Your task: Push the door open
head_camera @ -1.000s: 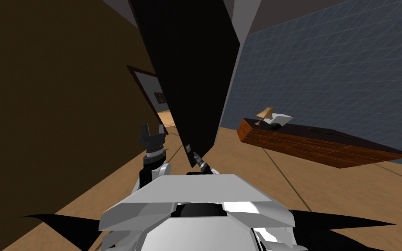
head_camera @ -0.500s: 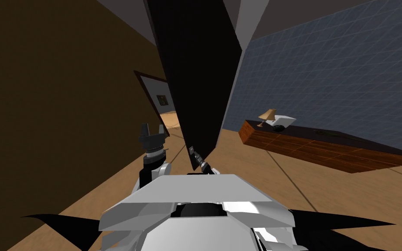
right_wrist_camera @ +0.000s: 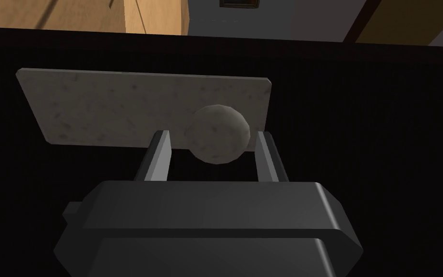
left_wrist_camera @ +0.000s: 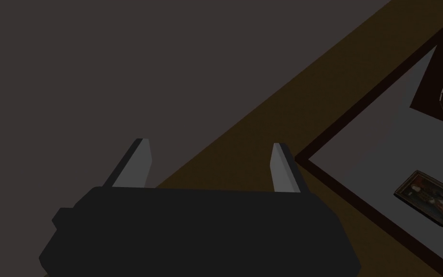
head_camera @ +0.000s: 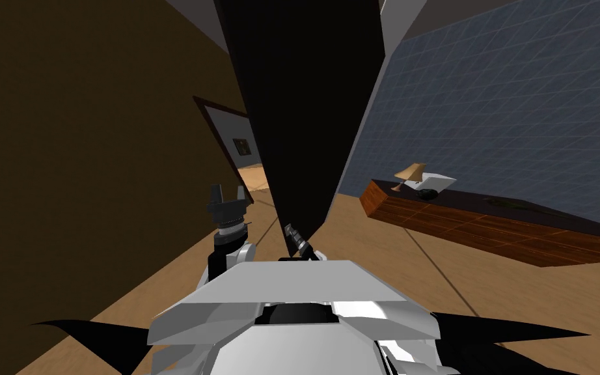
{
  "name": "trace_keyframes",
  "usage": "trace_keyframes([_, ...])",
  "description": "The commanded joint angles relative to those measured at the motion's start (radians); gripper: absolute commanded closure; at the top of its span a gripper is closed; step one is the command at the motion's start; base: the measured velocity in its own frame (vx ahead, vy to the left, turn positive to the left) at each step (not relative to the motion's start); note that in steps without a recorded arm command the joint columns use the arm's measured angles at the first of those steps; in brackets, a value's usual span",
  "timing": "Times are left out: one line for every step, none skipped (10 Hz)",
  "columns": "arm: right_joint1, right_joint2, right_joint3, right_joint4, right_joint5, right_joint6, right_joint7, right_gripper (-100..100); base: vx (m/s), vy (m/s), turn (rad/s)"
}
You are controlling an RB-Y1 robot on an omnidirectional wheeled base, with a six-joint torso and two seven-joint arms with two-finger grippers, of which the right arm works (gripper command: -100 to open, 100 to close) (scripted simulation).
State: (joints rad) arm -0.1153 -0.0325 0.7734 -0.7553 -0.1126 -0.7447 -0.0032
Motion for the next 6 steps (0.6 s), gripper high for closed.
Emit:
trace_keyframes([0.000,-0.001,0.000,0.000,0.000,0.001,0.000,100,-0.021,-0.019,0.012])
trace_keyframes([0.000,-0.001,0.000,0.000,0.000,0.001,0.000,100,-0.017,-0.014,0.000])
trace_keyframes([0.000,-0.001,0.000,0.000,0.000,0.001,0.000,100,-0.012,-0.010,-0.006])
trace_keyframes([0.000,-0.001,0.000,0.000,0.000,0.001,0.000,100,-0.009,-0.006,-0.004])
trace_keyframes([0.000,-0.001,0.000,0.000,0.000,0.001,0.000,100,0.000,0.000,0.000])
trace_keyframes([-0.001,-0.011,-0.019,0.005,-0.004,0.001,0.003,100,0.027,0.094,-0.014])
